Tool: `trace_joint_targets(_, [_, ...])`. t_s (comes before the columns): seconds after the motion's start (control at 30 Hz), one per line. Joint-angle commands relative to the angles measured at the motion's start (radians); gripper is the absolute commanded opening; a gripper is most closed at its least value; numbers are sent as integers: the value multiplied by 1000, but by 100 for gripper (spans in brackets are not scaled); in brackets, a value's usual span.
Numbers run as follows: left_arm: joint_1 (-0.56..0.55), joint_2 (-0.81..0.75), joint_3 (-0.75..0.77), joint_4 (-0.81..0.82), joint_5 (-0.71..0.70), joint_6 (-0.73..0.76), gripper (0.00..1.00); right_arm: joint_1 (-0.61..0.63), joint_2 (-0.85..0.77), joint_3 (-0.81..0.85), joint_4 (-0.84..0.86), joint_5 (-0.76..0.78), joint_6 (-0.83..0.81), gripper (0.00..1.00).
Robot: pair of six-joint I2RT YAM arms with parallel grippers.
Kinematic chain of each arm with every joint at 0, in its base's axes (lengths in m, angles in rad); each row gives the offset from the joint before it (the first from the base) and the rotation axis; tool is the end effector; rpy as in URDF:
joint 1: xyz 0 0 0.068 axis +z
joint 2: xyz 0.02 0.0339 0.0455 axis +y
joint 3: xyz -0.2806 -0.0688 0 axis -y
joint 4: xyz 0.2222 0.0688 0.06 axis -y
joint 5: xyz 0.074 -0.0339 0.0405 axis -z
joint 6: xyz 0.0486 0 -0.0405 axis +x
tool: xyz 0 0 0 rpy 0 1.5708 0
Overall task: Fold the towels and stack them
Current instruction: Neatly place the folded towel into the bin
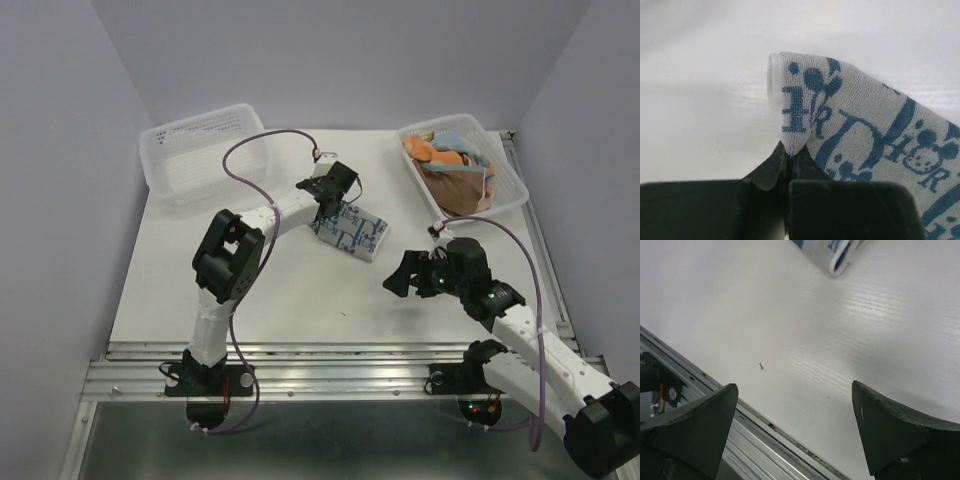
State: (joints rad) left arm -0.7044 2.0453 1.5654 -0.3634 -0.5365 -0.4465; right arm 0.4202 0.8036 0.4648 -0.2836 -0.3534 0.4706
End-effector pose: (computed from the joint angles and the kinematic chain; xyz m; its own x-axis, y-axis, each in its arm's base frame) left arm 0.3590 -0.2725 0.2273 -0.6418 0.0584 -0.7646 0.0227 0.9981 0.0572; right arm 0.1318 0.0773 0.2285 -0.7644 0.1244 -0.6327 -0.3286 0.7691 0.5482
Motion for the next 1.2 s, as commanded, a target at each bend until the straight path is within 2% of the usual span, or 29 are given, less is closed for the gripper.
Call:
trace_joint_targets(0.0, [101,36,191,-75,-83,135,0,6,-40,26,37,86,8,100])
trace_joint_targets(0.27, [212,127,517,-134,-69,311,0,6,-43,15,46,128,13,100])
trace_joint_targets(0.53, [292,168,748,-181,-10,405,0,6,-20,12,46,140,14,100])
trace_joint_targets(0.83, [381,138,837,-192,20,408,0,6,-4,15,43,154,14,100])
trace_joint_targets(1.07, [516,87,823,-190,95,382,0,6,-3,18,38,162,16,100])
trace_joint_targets(1.17, [569,75,773,-184,148,352,0,6,-1,18,38,162,16,100])
